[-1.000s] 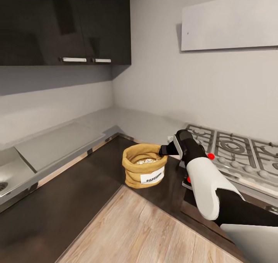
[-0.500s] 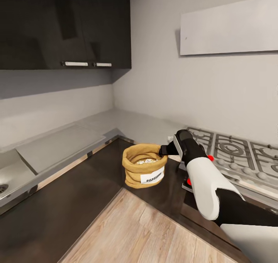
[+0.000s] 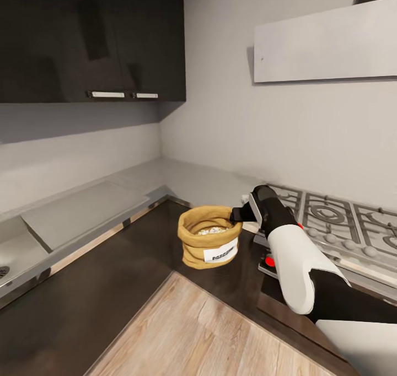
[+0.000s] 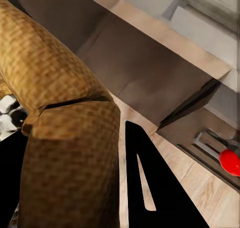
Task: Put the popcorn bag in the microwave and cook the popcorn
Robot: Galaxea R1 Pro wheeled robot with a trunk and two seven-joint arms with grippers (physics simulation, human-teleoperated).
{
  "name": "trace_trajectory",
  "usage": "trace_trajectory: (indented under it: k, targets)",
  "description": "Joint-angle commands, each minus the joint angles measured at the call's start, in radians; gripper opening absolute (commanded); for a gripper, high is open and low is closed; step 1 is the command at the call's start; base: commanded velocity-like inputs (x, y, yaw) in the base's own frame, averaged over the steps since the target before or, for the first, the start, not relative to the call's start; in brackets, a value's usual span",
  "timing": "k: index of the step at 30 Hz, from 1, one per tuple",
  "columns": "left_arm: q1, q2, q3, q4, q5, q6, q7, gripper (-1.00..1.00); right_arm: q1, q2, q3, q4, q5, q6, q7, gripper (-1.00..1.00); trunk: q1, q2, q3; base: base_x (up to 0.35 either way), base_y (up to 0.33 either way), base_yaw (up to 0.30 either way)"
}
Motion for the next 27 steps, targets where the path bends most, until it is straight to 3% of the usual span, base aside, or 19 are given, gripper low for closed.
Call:
trace_trajectory:
  k: [1, 15, 27]
  targets:
    - [0.000, 0.000, 0.002, -0.001, 0.003, -0.001, 0.001, 1.00, -0.001, 0.001, -0.006, -0.001, 0.010, 0.003, 0.008, -1.00, 0.000, -0.001, -0.001, 0.000, 0.000, 0.000]
    - [0.000, -0.001, 0.003, -0.001, 0.003, -0.001, 0.001, 1.00, -0.001, 0.001, -0.004, -0.001, 0.018, 0.003, 0.009, -1.00, 0.000, -0.001, -0.001, -0.017, 0.000, 0.000]
    - [0.000, -0.003, 0.006, -0.003, 0.003, -0.001, 0.001, 1.00, -0.001, 0.001, -0.004, 0.000, 0.008, 0.003, 0.011, -1.00, 0.000, -0.001, -0.001, -0.341, 0.095, 0.000]
